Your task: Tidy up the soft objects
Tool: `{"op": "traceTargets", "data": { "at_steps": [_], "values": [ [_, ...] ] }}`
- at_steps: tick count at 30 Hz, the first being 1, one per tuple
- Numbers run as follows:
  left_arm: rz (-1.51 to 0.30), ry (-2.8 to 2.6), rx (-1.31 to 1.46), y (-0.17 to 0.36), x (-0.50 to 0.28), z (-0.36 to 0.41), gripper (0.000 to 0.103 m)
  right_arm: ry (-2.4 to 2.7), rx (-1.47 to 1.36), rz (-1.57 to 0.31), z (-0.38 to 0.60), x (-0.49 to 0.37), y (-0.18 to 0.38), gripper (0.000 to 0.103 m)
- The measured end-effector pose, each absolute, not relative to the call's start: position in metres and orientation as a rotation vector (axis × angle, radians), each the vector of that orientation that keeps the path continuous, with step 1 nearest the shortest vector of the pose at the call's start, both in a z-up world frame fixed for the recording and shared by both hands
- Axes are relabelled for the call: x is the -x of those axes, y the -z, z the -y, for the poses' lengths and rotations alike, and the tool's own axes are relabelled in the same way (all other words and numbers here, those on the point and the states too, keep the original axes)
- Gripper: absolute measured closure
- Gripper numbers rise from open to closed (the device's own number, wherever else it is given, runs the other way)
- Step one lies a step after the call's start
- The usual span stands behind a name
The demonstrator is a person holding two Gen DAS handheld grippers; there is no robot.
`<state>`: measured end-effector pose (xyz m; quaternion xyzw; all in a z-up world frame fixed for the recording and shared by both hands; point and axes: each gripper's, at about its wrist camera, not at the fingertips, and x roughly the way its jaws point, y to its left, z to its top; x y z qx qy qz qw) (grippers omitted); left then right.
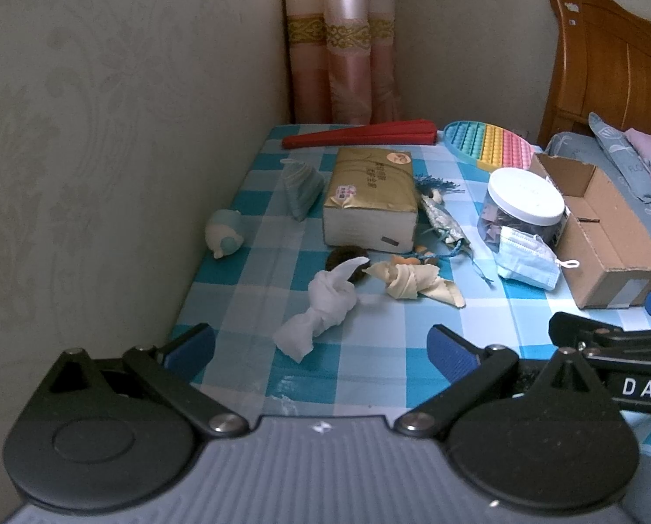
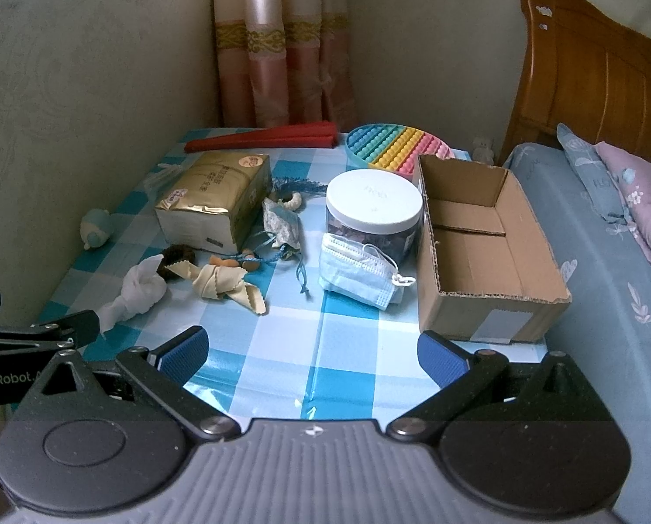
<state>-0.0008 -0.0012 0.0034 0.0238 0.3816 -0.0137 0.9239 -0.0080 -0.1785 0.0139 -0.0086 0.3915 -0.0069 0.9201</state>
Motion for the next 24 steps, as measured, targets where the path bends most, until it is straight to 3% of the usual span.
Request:
{"op": "traceTargets", "data": {
  "at_steps": [24],
  "values": [
    [-0.684,0.075,-0.034,0.007,-0.008,-0.005,0.001,-0.085,0.05,-0.761,0.174,-0.004,0.0,0.0]
  ]
}}
